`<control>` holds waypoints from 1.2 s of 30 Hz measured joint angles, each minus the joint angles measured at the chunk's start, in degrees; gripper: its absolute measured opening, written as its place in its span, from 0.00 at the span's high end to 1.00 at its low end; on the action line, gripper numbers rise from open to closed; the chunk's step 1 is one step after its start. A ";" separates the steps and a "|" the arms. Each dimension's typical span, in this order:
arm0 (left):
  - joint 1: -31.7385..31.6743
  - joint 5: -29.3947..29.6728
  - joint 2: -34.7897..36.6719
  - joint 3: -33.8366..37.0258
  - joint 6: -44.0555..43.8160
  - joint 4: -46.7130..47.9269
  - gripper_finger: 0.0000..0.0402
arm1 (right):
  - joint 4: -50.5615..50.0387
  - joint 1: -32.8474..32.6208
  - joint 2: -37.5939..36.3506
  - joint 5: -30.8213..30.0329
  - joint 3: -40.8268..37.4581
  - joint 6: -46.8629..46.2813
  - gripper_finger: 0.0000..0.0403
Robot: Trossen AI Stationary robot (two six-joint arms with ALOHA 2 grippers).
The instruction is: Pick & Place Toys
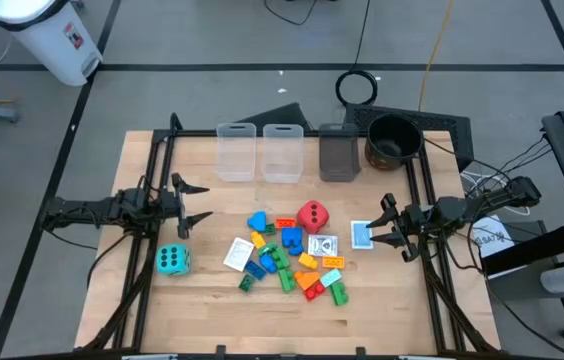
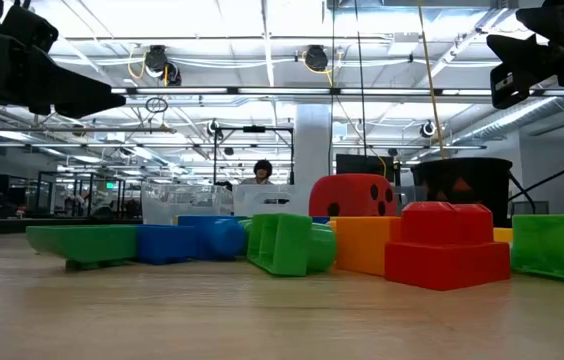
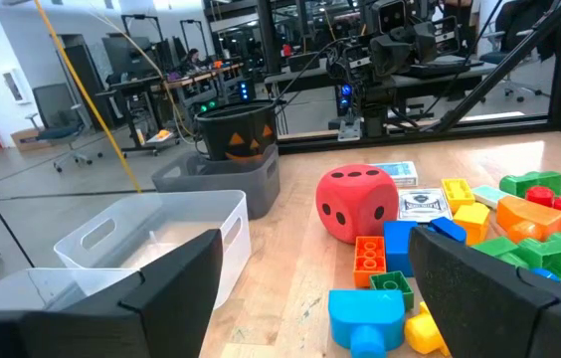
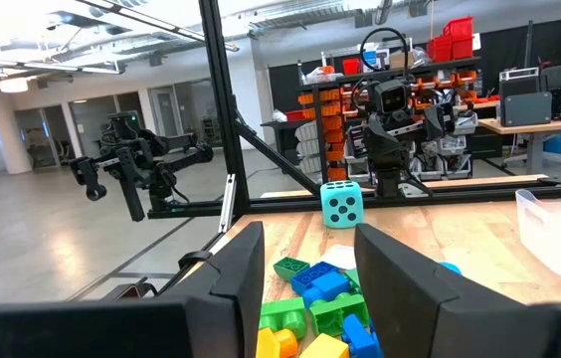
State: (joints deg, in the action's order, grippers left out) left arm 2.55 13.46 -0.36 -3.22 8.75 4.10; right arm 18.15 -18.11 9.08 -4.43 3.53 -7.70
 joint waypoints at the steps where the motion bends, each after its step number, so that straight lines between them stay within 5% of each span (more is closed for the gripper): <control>1: -0.01 0.00 -0.01 -0.02 0.00 0.00 0.19 | 0.00 0.01 0.00 0.00 0.02 0.00 0.68; 20: -0.01 0.01 -0.01 0.00 0.00 0.00 0.19 | 0.15 0.00 0.00 -0.01 0.01 0.00 0.68; 36: -0.01 -0.01 -0.02 -0.02 0.00 0.02 0.19 | 13.85 -0.02 1.37 4.35 0.00 -5.75 0.68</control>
State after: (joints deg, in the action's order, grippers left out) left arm 2.54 13.45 -0.38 -3.25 8.75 4.12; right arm 32.00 -18.13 10.46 -0.08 3.53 -13.45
